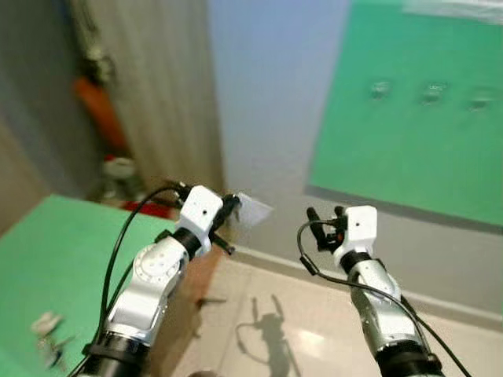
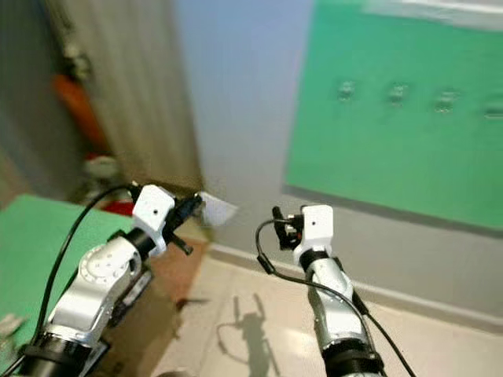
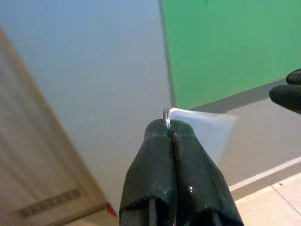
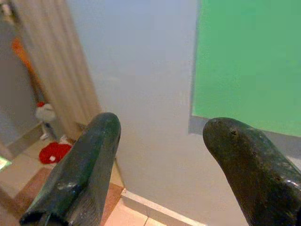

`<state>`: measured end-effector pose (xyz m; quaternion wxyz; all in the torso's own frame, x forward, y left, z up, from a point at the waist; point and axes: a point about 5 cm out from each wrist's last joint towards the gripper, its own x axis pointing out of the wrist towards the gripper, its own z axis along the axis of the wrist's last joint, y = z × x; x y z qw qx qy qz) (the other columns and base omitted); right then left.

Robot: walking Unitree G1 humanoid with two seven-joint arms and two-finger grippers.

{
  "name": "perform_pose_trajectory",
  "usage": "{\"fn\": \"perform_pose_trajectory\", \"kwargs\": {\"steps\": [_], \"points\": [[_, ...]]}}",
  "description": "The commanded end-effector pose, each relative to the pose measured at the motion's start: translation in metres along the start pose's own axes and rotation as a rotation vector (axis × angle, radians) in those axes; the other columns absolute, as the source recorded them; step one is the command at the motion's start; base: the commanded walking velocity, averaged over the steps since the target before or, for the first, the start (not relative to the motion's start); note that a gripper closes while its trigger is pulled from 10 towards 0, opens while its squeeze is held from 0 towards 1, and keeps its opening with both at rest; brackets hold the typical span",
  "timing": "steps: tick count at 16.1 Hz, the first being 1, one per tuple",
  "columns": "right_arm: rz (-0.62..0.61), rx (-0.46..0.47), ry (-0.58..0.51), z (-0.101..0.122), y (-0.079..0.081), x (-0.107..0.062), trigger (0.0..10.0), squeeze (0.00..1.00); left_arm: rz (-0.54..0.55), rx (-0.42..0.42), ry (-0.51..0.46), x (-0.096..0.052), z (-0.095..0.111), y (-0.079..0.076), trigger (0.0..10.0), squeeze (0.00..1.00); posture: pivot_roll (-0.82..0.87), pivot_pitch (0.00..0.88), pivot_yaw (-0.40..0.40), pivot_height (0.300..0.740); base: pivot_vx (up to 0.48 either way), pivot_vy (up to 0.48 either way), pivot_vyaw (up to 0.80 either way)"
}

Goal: Hang keys on a hook

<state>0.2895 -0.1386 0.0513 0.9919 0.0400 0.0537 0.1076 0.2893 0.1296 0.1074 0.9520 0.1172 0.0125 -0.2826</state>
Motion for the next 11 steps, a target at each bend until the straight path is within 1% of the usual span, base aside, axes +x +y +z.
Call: {"fn": "perform_pose_trajectory", "kwargs": {"steps": [1, 5, 9, 11], "points": [[0.010, 0.007, -0.010, 0.003, 0.003, 0.002, 10.0, 0.00, 0.014, 0.001, -0.011, -0.002, 0.002, 0.003, 10.0, 0.00, 0.04, 0.000, 0.030, 0.736, 0.000, 0.000, -0.56], [0.020, -0.001, -0.005, 0.002, 0.002, 0.000, 10.0, 0.00, 0.038, -0.014, -0.010, -0.003, 0.000, 0.005, 10.0, 0.00, 0.04, 0.000, 0.016, 0.736, 0.000, 0.000, -0.56], [0.023, -0.008, -0.006, 0.004, 0.001, 0.000, 10.0, 0.00, 0.073, -0.004, -0.011, -0.003, 0.000, 0.011, 10.0, 0.00, 0.04, 0.000, 0.012, 0.736, 0.000, 0.000, -0.57], [0.021, -0.012, -0.007, 0.004, 0.002, 0.001, 10.0, 0.00, 0.098, -0.019, -0.013, -0.001, 0.002, 0.016, 10.0, 0.00, 0.04, 0.000, 0.015, 0.736, 0.000, 0.000, -0.60]]}}
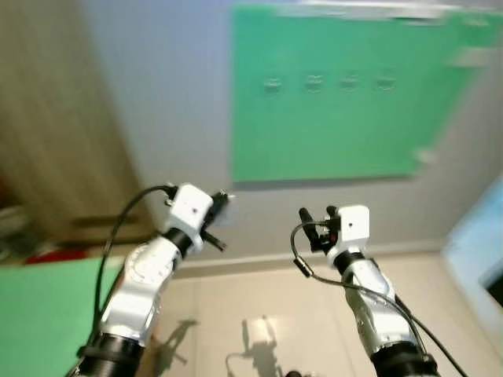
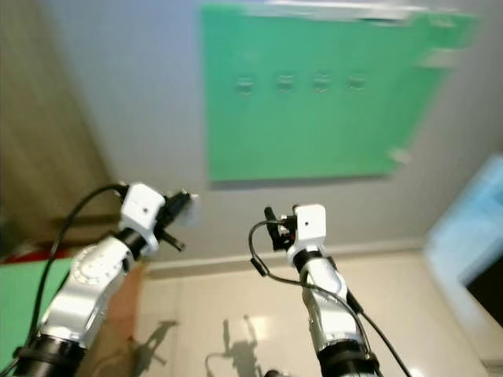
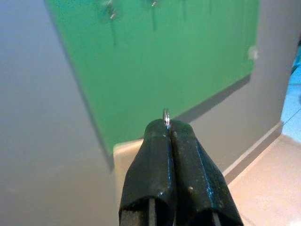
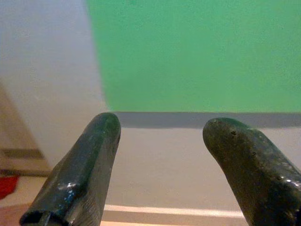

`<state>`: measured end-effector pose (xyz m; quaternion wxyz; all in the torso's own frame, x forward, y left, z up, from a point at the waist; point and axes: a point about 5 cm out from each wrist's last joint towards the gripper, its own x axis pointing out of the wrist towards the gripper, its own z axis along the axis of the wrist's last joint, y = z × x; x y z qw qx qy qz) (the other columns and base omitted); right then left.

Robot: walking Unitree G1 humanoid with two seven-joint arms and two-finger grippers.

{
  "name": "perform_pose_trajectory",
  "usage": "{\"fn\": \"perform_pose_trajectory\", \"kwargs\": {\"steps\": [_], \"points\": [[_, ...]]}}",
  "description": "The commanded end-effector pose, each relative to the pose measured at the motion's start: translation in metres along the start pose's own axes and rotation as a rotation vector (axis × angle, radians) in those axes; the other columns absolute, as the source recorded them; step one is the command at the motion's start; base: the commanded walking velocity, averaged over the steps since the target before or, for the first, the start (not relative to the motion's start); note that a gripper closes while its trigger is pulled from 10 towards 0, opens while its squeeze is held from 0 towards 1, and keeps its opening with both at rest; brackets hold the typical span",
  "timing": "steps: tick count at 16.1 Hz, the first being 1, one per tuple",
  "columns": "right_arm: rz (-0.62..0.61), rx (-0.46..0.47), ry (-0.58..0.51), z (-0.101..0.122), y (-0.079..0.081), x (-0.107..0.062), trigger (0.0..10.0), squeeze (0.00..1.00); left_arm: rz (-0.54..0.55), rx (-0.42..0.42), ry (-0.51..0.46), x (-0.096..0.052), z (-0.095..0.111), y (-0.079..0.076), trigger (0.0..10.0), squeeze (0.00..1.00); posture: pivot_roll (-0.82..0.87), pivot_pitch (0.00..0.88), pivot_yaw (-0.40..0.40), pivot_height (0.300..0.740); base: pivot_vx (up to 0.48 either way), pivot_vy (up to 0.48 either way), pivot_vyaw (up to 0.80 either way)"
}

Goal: Hang keys on a hook

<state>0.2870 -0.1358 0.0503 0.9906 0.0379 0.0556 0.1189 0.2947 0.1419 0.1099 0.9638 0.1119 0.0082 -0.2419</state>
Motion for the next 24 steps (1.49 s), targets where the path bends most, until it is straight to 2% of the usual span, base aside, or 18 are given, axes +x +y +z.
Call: {"fn": "perform_pose_trajectory", "kwargs": {"steps": [1, 5, 9, 13, 19, 24], "points": [[-0.002, -0.007, -0.013, 0.005, -0.001, 0.003, 10.0, 0.00, 0.014, -0.014, -0.012, 0.001, 0.003, 0.002, 10.0, 0.00, 0.04, 0.000, 0.015, 0.736, 0.000, 0.000, -0.60], [-0.010, -0.019, -0.022, 0.006, 0.000, 0.004, 10.0, 0.00, 0.014, -0.009, -0.008, 0.004, 0.003, 0.002, 10.0, 0.00, 0.04, 0.000, 0.026, 0.736, 0.000, 0.000, -0.58], [-0.026, -0.058, -0.018, 0.007, -0.007, 0.003, 10.0, 0.00, 0.016, -0.002, -0.021, 0.007, 0.005, -0.002, 10.0, 0.00, 0.04, 0.000, 0.018, 0.736, 0.000, 0.000, 0.00], [-0.005, -0.065, -0.011, 0.008, -0.002, 0.008, 10.0, 0.00, 0.003, -0.011, -0.047, 0.007, 0.013, -0.001, 10.0, 0.00, 0.05, 0.000, 0.006, 0.736, 0.000, 0.000, 0.00], [0.006, -0.074, -0.008, 0.009, 0.000, 0.011, 10.0, 0.00, -0.029, -0.005, -0.088, 0.009, 0.022, -0.007, 10.0, 0.00, 0.05, 0.000, 0.002, 0.736, 0.442, 0.000, 0.00], [-0.036, -0.111, -0.102, 0.027, -0.007, 0.012, 10.0, 0.00, -0.053, -0.001, -0.112, 0.011, 0.027, -0.011, 10.0, 0.00, 0.04, 0.000, 0.001, 0.736, 0.480, 0.000, 0.00]]}}
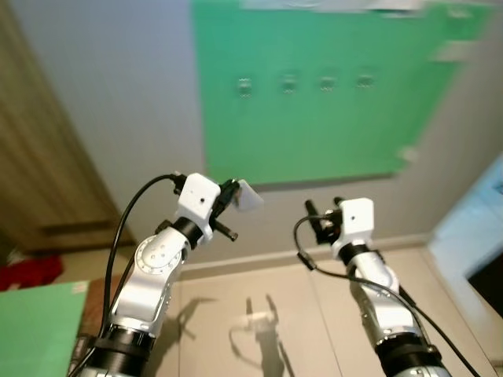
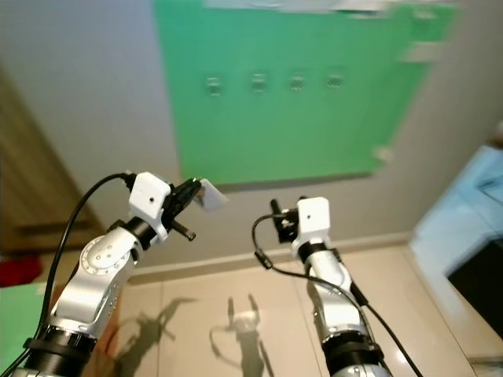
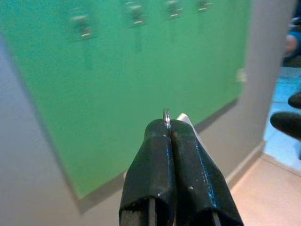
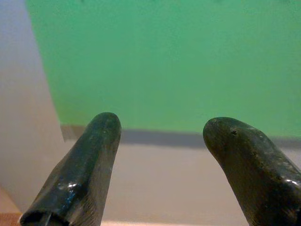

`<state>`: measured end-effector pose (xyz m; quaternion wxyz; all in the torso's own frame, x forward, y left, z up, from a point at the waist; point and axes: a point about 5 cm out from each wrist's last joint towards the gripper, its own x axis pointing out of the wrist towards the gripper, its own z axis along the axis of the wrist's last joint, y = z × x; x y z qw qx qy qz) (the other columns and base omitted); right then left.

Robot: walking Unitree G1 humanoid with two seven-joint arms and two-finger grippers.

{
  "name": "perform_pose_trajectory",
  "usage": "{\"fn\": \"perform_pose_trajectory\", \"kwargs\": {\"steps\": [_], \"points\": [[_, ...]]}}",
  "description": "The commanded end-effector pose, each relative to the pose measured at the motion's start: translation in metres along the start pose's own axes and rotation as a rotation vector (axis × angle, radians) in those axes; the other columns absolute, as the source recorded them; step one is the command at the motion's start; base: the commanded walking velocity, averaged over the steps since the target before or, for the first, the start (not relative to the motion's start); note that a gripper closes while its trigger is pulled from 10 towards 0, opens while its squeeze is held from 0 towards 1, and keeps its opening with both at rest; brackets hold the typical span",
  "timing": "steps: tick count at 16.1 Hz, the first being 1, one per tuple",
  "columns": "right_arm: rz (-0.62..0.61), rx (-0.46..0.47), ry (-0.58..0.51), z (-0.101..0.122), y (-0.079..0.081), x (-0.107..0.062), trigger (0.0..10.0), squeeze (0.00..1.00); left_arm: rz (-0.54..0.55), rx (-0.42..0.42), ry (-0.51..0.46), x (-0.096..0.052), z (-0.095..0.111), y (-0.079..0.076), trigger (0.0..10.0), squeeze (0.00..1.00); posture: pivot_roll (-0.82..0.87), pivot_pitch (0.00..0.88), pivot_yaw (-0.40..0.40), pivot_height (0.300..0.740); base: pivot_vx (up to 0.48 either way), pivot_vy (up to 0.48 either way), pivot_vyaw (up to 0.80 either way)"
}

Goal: Hang keys on a hook

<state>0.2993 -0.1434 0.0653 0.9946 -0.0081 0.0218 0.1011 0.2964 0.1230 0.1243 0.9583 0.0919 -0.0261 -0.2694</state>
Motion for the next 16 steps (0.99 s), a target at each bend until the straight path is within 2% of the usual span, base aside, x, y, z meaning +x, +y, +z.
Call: {"fn": "perform_pose_trajectory", "kwargs": {"steps": [1, 3, 10, 14, 16], "points": [[0.000, -0.011, -0.046, 0.011, 0.000, 0.005, 10.0, 0.00, -0.008, 0.030, -0.029, 0.003, 0.008, 0.001, 10.0, 0.00, 0.04, 0.000, 0.002, 0.736, 0.480, 0.000, 0.00], [0.008, -0.011, -0.061, 0.015, 0.004, 0.008, 10.0, 0.00, -0.013, 0.034, -0.022, 0.004, 0.007, 0.001, 10.0, 0.00, 0.04, 0.000, 0.002, 0.736, 0.480, 0.000, 0.00], [0.038, -0.012, -0.029, 0.007, 0.008, 0.004, 10.0, 0.00, -0.042, 0.042, -0.011, 0.005, 0.006, -0.001, 10.0, 0.00, 0.04, 0.000, 0.002, 0.736, 0.480, 0.000, 0.00], [0.064, -0.017, -0.021, 0.005, 0.011, 0.002, 10.0, 0.00, -0.194, 0.050, 0.027, 0.013, 0.013, -0.001, 10.0, 0.00, 0.04, 0.000, 0.004, 0.736, 0.000, 0.000, 0.00], [0.064, -0.020, -0.017, 0.004, 0.010, 0.001, 10.0, 0.00, -0.231, 0.061, 0.034, 0.018, 0.017, 0.002, 10.0, 0.00, 0.03, 0.000, 0.008, 0.736, 0.000, 0.000, 0.00]]}}
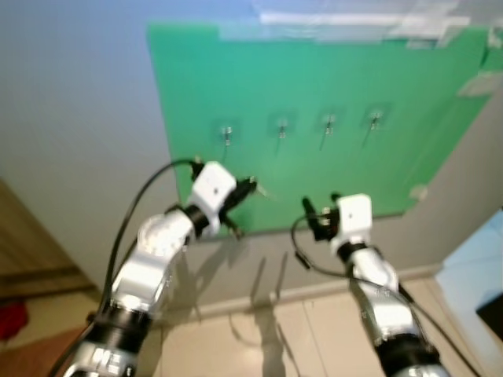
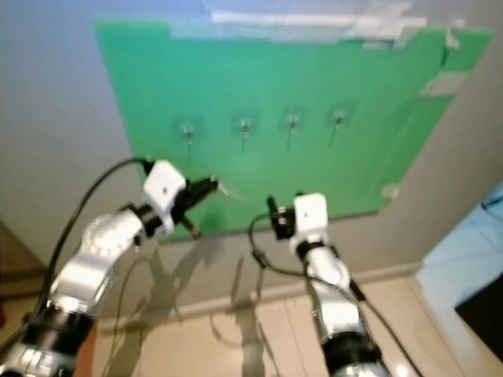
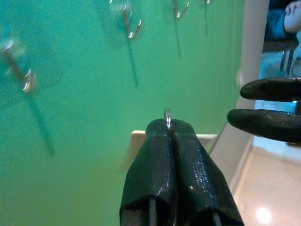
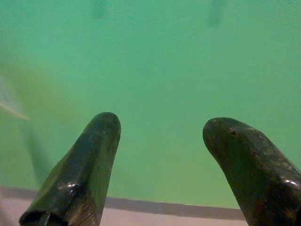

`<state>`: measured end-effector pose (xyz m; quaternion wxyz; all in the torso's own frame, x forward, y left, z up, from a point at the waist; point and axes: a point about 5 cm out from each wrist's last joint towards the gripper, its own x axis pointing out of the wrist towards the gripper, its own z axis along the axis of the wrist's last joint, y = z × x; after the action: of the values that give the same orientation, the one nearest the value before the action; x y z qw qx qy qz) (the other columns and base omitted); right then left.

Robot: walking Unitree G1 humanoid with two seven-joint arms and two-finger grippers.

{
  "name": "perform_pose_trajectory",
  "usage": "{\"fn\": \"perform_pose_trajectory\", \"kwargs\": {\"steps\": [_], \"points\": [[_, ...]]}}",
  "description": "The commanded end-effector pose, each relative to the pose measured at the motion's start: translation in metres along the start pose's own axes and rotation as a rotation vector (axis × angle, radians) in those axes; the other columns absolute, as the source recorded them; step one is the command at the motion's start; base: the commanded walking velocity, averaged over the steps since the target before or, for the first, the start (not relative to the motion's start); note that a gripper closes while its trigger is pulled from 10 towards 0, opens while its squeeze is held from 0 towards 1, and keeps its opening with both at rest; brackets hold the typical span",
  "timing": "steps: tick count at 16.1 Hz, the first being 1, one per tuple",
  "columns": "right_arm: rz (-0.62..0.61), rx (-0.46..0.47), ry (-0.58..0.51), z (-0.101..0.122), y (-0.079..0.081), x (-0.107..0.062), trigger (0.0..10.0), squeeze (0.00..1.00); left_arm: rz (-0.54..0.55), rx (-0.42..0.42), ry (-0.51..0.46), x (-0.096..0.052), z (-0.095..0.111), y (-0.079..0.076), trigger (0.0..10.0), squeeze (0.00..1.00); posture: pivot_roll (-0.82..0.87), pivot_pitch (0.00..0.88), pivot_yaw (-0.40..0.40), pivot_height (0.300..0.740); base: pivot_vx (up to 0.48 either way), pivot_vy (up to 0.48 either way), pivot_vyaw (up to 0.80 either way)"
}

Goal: Hang keys on a hook

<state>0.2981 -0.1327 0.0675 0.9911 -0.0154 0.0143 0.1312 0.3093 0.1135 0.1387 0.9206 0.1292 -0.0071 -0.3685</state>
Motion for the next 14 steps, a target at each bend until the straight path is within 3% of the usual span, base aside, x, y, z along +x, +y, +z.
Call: {"fn": "perform_pose_trajectory", "kwargs": {"steps": [1, 4, 6, 8, 11, 14], "points": [[0.004, -0.002, -0.001, 0.001, 0.000, -0.001, 10.0, 0.00, -0.034, 0.000, 0.000, 0.005, 0.005, 0.004, 10.0, 0.00, 0.03, 0.000, 0.018, 0.736, 0.000, 0.000, 0.00], [-0.001, 0.004, 0.008, -0.003, 0.003, -0.005, 10.0, 0.00, -0.123, 0.024, -0.002, 0.023, 0.019, 0.006, 10.0, 0.00, 0.02, 0.000, 0.033, 0.736, 0.000, 0.000, 0.00], [-0.004, 0.015, 0.016, -0.007, 0.007, -0.009, 10.0, 0.00, -0.170, -0.008, -0.026, 0.030, 0.030, 0.010, 10.0, 0.00, 0.01, 0.000, 0.055, 0.736, 0.000, 0.000, 0.00], [-0.019, 0.023, 0.022, -0.010, 0.007, -0.013, 10.0, 0.00, -0.090, -0.044, -0.101, 0.038, 0.046, 0.027, 10.0, 0.00, 0.00, 0.000, 0.070, 0.736, 0.000, 0.000, 0.00], [-0.038, 0.023, 0.028, -0.012, 0.004, -0.018, 10.0, 0.00, -0.062, -0.064, -0.139, 0.046, 0.058, 0.039, 10.0, 0.00, -0.02, 0.000, 0.079, 0.736, 0.000, 0.000, 0.00], [-0.049, 0.022, 0.032, -0.013, 0.003, -0.022, 10.0, 0.00, 0.030, -0.193, -0.195, 0.051, 0.065, 0.052, 10.0, 0.00, -0.03, 0.000, 0.082, 0.736, 0.000, 0.000, 0.00]]}}
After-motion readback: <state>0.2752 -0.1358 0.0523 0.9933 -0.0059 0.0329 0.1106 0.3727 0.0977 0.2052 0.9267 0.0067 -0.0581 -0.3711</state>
